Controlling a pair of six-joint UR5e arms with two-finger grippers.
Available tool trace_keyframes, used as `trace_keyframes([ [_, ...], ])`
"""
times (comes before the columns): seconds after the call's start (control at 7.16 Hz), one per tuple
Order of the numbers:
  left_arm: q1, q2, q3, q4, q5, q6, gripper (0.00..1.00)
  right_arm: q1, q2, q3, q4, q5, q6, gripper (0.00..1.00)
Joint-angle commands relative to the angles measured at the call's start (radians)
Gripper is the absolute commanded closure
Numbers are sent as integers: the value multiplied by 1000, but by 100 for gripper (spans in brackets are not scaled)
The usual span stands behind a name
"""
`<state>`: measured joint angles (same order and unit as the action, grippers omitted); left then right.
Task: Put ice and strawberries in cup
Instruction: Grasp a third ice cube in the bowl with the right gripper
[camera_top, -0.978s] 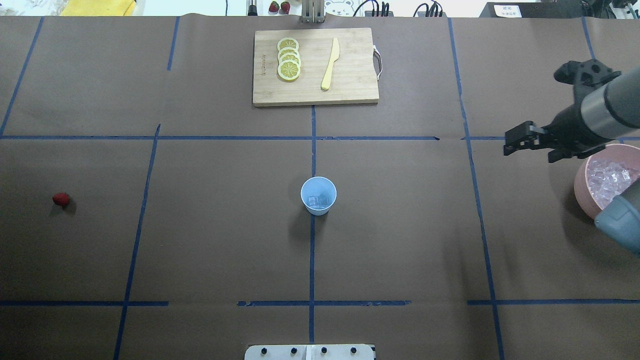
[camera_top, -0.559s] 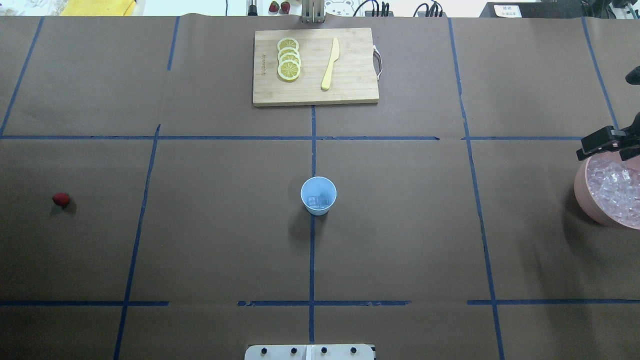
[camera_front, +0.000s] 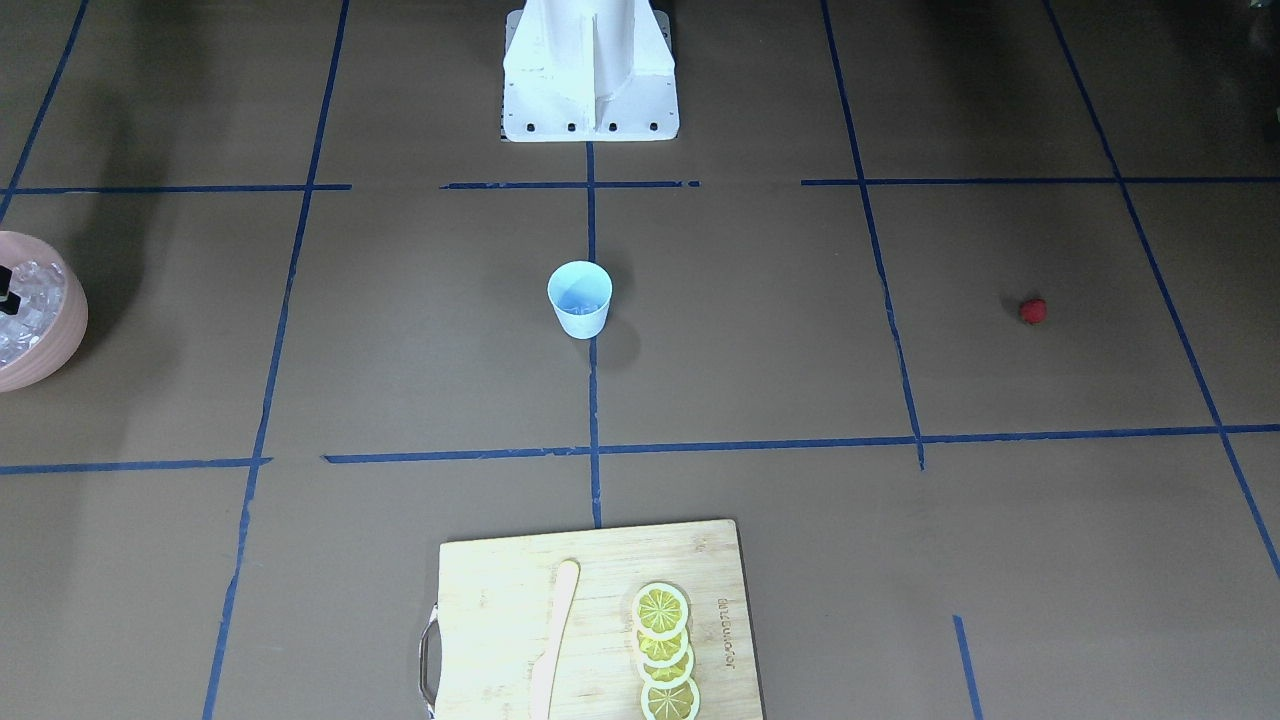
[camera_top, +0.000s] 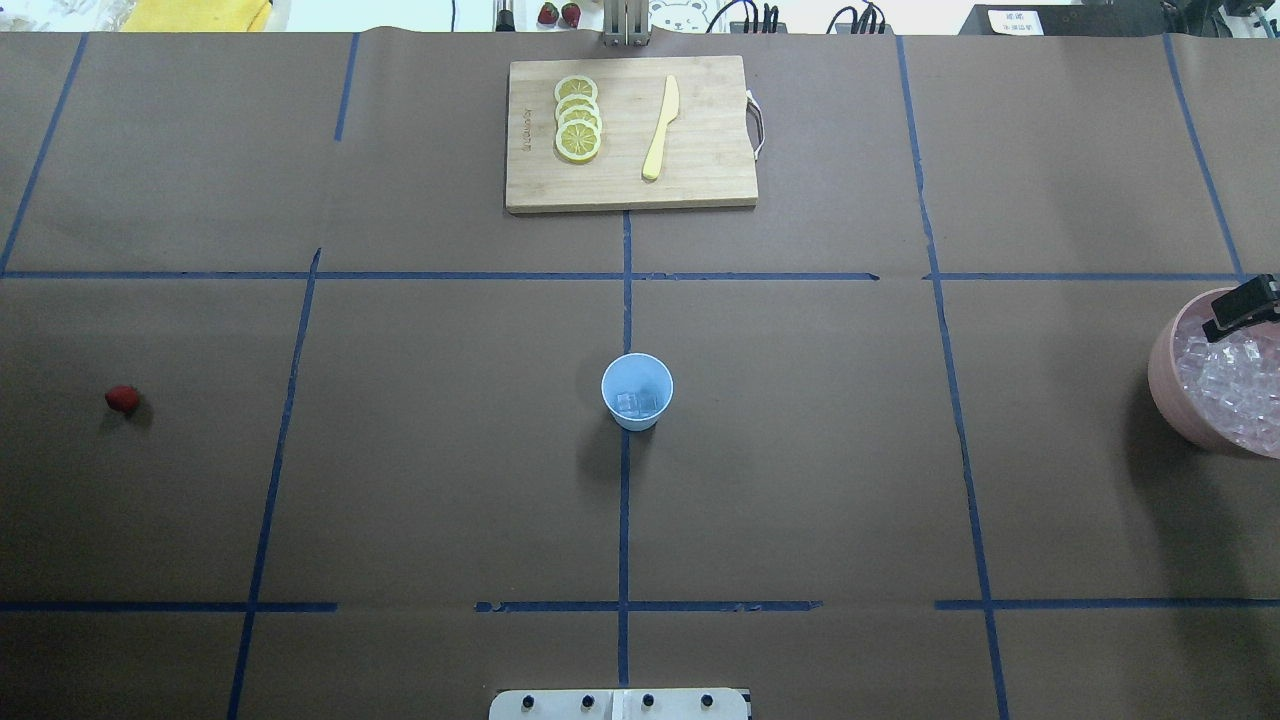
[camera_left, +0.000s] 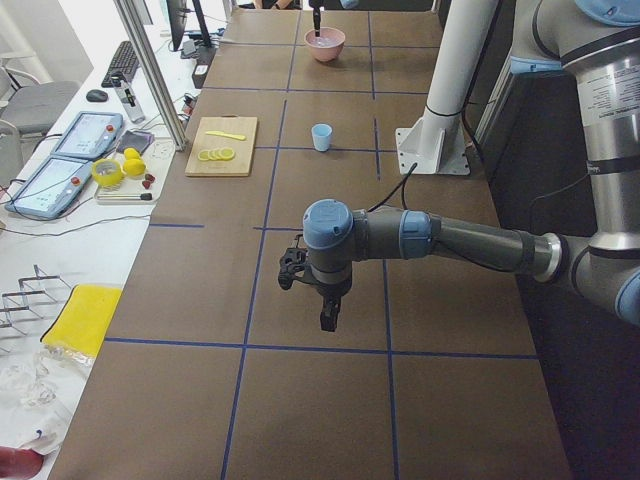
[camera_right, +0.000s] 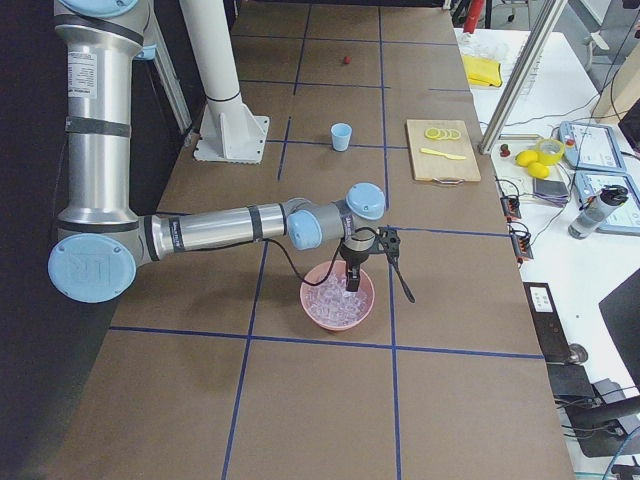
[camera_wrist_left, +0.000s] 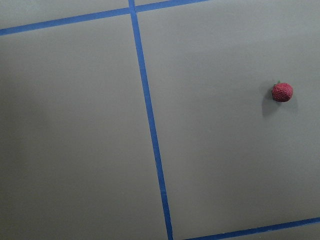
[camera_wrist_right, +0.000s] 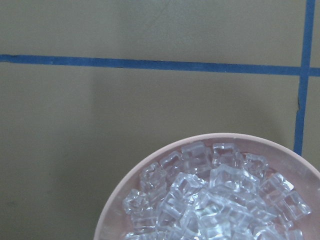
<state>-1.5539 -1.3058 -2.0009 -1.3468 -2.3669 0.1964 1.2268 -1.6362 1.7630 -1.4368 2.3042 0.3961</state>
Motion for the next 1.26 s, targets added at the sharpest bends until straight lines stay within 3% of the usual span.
trace_keyframes([
  [0.0, 0, 0, 1, 0, 0, 0, 0, 0, -1, -34, 1, -2, -2, 1],
  [0.56, 0, 0, -1, 0, 0, 0, 0, -24, -1, -72, 3, -8, -5, 6],
  [0.98, 0, 2, -1, 0, 0, 0, 0, -33, 2, -88, 4, -8, -5, 17],
  [1.12, 0, 0, -1, 0, 0, 0, 0, -32, 3, -89, 4, -12, -5, 26],
])
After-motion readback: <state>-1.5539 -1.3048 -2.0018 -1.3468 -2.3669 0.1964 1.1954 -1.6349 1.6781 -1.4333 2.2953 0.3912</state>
